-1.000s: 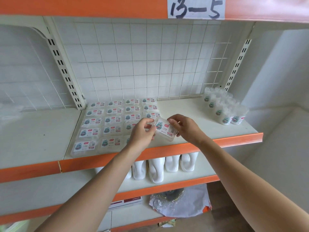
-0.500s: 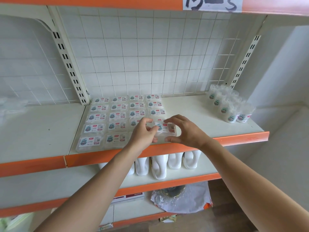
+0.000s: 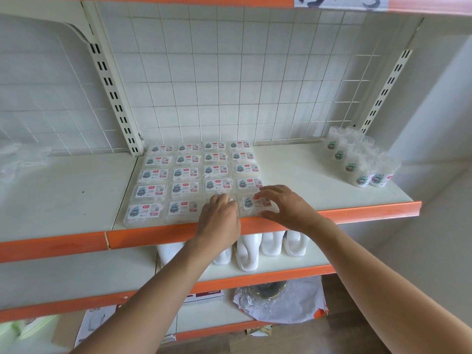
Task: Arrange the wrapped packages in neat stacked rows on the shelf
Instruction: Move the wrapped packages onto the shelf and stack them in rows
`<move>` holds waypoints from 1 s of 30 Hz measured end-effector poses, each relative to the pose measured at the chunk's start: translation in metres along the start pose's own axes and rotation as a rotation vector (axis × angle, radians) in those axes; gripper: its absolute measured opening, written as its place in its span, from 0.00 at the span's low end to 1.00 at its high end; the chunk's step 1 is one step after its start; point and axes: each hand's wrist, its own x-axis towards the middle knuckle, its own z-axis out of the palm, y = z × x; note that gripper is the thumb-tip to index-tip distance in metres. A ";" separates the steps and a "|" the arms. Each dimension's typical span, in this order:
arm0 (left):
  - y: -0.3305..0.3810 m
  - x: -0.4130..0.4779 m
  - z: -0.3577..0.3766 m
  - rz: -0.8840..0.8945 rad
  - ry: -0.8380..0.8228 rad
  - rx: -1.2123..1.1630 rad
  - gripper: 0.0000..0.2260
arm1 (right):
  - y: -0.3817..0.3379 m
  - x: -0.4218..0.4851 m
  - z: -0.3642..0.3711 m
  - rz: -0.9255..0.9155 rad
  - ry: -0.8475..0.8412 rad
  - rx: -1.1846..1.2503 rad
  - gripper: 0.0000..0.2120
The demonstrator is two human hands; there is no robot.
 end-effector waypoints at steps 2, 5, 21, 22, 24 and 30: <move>-0.001 -0.001 0.002 0.020 0.008 -0.002 0.11 | 0.000 0.000 0.002 0.001 -0.006 0.008 0.21; -0.002 -0.002 0.002 0.029 0.021 -0.004 0.11 | 0.000 -0.001 0.007 -0.006 0.026 0.019 0.17; -0.009 -0.005 0.002 0.058 0.120 0.015 0.13 | 0.000 0.003 0.014 -0.014 0.096 -0.009 0.19; -0.013 -0.004 0.000 0.046 0.143 0.027 0.13 | -0.001 0.004 0.013 -0.008 0.106 -0.006 0.21; -0.020 -0.003 -0.003 0.009 0.152 0.047 0.16 | -0.001 0.007 0.011 -0.002 0.115 -0.003 0.23; -0.031 -0.002 -0.007 -0.264 -0.092 0.134 0.25 | -0.006 0.022 0.013 -0.019 -0.031 -0.083 0.24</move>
